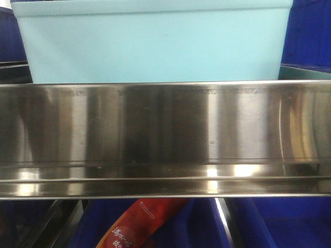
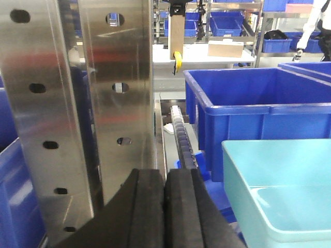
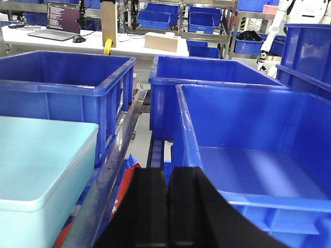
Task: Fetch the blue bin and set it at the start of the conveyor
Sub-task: 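Lower both grippers onto opposite walls of the teal bin and close, then lift the teal bin with both grippers and pull it off the shelf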
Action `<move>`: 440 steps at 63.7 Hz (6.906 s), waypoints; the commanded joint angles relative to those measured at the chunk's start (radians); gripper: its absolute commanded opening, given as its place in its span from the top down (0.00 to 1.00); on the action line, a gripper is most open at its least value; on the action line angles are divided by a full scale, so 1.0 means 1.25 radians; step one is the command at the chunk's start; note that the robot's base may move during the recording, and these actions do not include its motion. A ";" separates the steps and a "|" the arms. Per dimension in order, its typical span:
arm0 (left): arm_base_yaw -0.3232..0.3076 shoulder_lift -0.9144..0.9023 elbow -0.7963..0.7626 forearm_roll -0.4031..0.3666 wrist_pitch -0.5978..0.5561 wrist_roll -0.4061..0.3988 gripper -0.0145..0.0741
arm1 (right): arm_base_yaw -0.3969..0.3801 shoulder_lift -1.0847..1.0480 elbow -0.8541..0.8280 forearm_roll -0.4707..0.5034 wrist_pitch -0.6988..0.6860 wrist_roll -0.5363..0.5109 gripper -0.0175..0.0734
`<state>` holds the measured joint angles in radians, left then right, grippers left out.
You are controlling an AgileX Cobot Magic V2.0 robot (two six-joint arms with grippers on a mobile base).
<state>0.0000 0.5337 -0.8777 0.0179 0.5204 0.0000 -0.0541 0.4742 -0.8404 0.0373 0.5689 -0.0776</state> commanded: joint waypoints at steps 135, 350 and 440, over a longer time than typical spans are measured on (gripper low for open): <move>-0.331 0.878 -0.633 0.264 0.392 -0.444 0.56 | 0.293 0.944 -0.698 -0.163 0.438 0.390 0.59; -0.394 0.820 -0.891 0.352 0.457 -0.468 0.96 | 0.357 0.890 -0.968 -0.299 0.508 0.431 0.99; -0.394 0.818 -0.906 0.368 0.456 -0.400 0.96 | 0.357 0.886 -1.001 -0.304 0.496 0.314 0.99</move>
<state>-0.4869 1.5730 -1.9988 0.4550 1.1216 -0.5088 0.3903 1.5955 -2.0799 -0.3146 1.2163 0.3400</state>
